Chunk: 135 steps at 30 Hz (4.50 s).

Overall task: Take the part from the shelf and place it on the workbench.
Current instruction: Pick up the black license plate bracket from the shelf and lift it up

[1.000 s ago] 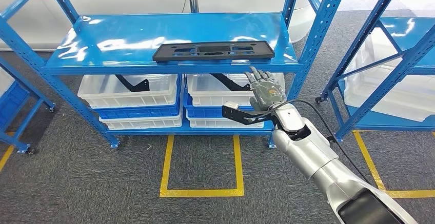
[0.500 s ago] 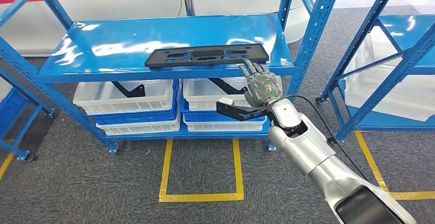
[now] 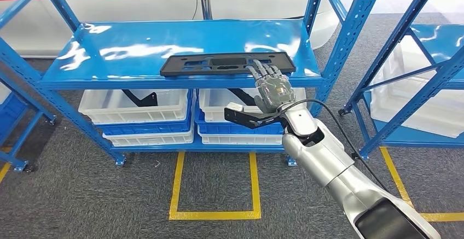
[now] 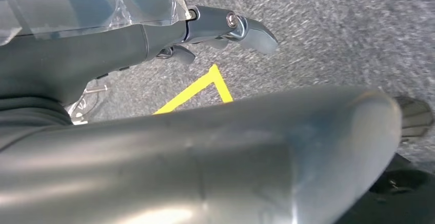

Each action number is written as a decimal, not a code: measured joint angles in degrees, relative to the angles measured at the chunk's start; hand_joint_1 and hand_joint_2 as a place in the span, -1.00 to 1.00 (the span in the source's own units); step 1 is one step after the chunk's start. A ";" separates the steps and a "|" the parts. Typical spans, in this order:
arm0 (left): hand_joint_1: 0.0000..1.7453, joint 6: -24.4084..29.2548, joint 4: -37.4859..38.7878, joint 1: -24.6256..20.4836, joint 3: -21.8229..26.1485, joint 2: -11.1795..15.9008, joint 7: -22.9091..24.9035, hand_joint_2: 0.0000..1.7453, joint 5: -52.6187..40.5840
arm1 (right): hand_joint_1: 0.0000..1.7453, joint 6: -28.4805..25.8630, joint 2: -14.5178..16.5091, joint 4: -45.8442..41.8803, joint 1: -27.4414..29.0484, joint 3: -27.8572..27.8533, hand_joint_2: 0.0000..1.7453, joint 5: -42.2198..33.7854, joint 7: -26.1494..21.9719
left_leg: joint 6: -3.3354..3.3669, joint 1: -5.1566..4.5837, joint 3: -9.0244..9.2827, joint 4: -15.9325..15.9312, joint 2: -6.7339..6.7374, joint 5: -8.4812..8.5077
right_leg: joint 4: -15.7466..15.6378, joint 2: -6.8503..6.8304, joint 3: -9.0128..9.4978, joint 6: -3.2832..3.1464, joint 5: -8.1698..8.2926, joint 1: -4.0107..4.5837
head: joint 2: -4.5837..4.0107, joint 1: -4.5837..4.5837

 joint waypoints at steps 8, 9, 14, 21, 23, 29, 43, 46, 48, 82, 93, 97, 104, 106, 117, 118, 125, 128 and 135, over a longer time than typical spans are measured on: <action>-1.00 0.08 0.00 -0.03 0.10 -0.05 -0.02 -1.00 -0.18 | -1.00 0.39 0.37 -0.24 -0.08 0.06 1.00 -0.54 -0.02 | -2.19 0.18 -5.70 11.98 0.28 -6.36 | -3.65 -0.06 2.08 -2.02 0.30 -0.30 | 0.00 -0.01; -1.00 0.08 0.00 0.01 0.11 -0.06 -0.02 -1.00 -0.18 | -1.00 0.42 0.40 -0.23 0.06 0.09 1.00 -0.65 -0.03 | -2.38 0.24 -8.11 16.18 0.29 -7.59 | -3.64 -0.06 2.20 -2.09 0.17 -0.29 | 0.00 -0.01; -1.00 0.13 0.00 0.14 0.21 -0.08 0.00 -1.00 -0.37 | -1.00 0.46 0.43 -0.22 0.43 0.26 1.00 -0.93 -0.14 | -2.63 0.47 -5.83 7.14 0.46 -0.23 | -3.58 0.06 3.69 -1.53 -1.03 -0.30 | 0.00 -0.02; -1.00 0.15 0.00 0.01 0.22 -0.17 0.02 -1.00 -0.66 | -1.00 0.44 0.46 -0.27 0.29 0.36 1.00 -1.31 -0.23 | -0.07 0.32 -2.15 0.06 0.42 1.88 | -0.26 0.13 3.18 0.54 -4.37 -0.28 | 0.01 0.01; -1.00 0.20 0.00 0.01 0.22 -0.17 0.02 -1.00 -0.69 | -1.00 0.45 0.41 -0.28 0.35 0.37 1.00 -1.37 -0.23 | 0.50 0.36 -1.92 0.04 0.43 1.66 | 7.74 0.05 -0.85 1.00 -8.01 -0.35 | 0.01 0.02; -1.00 -0.02 0.00 0.25 0.22 -0.20 -0.02 -1.00 -0.69 | -1.00 0.45 0.02 -0.28 0.92 0.40 1.00 -1.49 -0.21 | 0.41 0.29 -0.19 0.03 0.21 0.31 | 5.49 0.04 -2.39 0.23 -2.39 -0.18 | 0.01 0.02; -1.00 -0.09 0.00 0.39 0.27 -0.17 0.03 -1.00 -0.73 | -1.00 0.69 0.17 0.14 0.79 0.49 1.00 -1.34 -0.14 | -2.52 0.42 -8.77 14.34 0.35 -3.90 | -3.71 0.03 3.52 -2.12 -0.97 -0.27 | 0.00 0.00; -1.00 -0.09 0.00 0.38 0.28 -0.16 0.02 -1.00 -0.75 | -1.00 1.29 0.15 0.48 0.66 0.49 1.00 -1.20 -0.14 | -1.93 0.28 -3.74 2.07 0.52 2.13 | -3.66 0.20 4.69 -1.41 -2.05 0.01 | 0.00 0.01; -1.00 -0.10 0.00 0.39 0.28 -0.18 0.00 -1.00 -0.74 | -1.00 2.17 0.16 0.87 0.56 0.51 1.00 -1.41 -0.18 | -1.25 0.10 -2.76 0.05 0.50 2.41 | -3.66 0.32 5.04 -0.84 -2.68 0.29 | 0.00 0.01; -1.00 -0.24 0.04 0.84 1.98 -0.19 -1.78 -1.00 0.11 | 1.00 7.36 1.45 7.24 -0.31 1.36 1.00 -5.35 -0.58 | -1.38 0.08 -4.04 0.00 0.02 3.55 | -3.49 0.43 5.01 -2.74 -3.27 0.23 | 0.01 0.03; -1.00 0.45 0.04 0.74 3.11 -0.17 -2.38 -1.00 0.56 | 1.00 7.85 1.72 7.91 -1.34 1.38 1.00 -6.31 -1.31 | -0.77 -0.35 -3.98 0.02 -0.13 3.25 | -4.24 0.24 5.43 -0.55 -3.26 -0.22 | 0.00 0.02; -1.00 0.60 0.04 0.71 3.15 -0.16 -2.48 -1.00 0.58 | 1.00 8.14 1.91 7.91 -1.73 1.38 1.00 -6.52 -1.33 | -0.78 -0.16 -3.93 0.00 -0.12 3.27 | -4.22 0.24 5.45 -0.53 -3.25 -0.08 | 0.01 0.02; -1.00 0.84 0.04 0.73 3.17 -0.17 -2.64 -1.00 0.40 | 1.00 8.29 1.96 7.91 -1.83 1.48 1.00 -6.85 -1.24 | -0.84 -0.05 -3.70 -0.26 -0.11 3.33 | -4.20 0.24 5.50 -0.55 -3.24 0.02 | 0.00 0.02; -1.00 1.01 0.04 0.74 3.17 -0.18 -2.81 -1.00 0.32 | 1.00 8.25 1.95 7.91 -1.83 1.49 1.00 -6.91 -1.23 | -0.85 -0.05 -3.64 -0.33 -0.10 3.33 | -4.21 0.24 5.51 -0.55 -3.24 0.02 | 0.00 0.02; -1.00 1.19 0.04 0.82 3.15 -0.16 -5.47 1.00 -1.67 | 1.00 8.17 1.36 7.82 -1.79 1.55 1.00 -7.30 -0.38 | -0.86 -0.05 -3.58 -0.38 -0.10 3.34 | -4.21 0.25 5.55 -0.58 -3.26 0.01 | 0.00 0.02; -1.00 1.00 0.04 0.81 3.15 -0.15 -5.80 1.00 -1.90 | 1.00 8.14 1.21 7.81 -1.77 1.55 1.00 -7.19 -0.33 | -0.87 -0.05 -3.56 -0.38 -0.10 3.35 | -4.21 0.25 5.57 -0.58 -3.26 0.01 | 0.00 0.02; -1.00 0.61 0.04 0.77 3.15 -0.12 -6.35 1.00 -2.62 | 1.00 8.01 0.50 7.78 -1.65 1.56 1.00 -6.82 -0.12 | -0.88 -0.06 -3.39 -0.38 -0.10 3.35 | -4.21 0.25 5.74 -0.58 -3.26 0.01 | 0.00 0.02; -1.00 0.88 0.04 0.72 3.15 -0.11 -6.94 1.00 -2.78 | 1.00 7.82 0.24 7.59 -1.53 1.56 1.00 -6.32 0.09 | -0.88 -0.06 -3.37 -0.38 -0.10 3.35 | -4.21 0.25 5.76 -0.58 -3.26 0.00 | 0.00 0.02; -1.00 2.01 0.04 0.46 3.15 -0.10 -6.59 1.00 -3.85 | 1.00 6.16 -0.85 5.98 -0.41 1.56 1.00 -4.17 0.88 | -0.88 -0.06 -3.29 -0.38 -0.09 3.36 | -4.21 0.25 5.81 -0.58 -3.26 0.01 | 0.00 0.02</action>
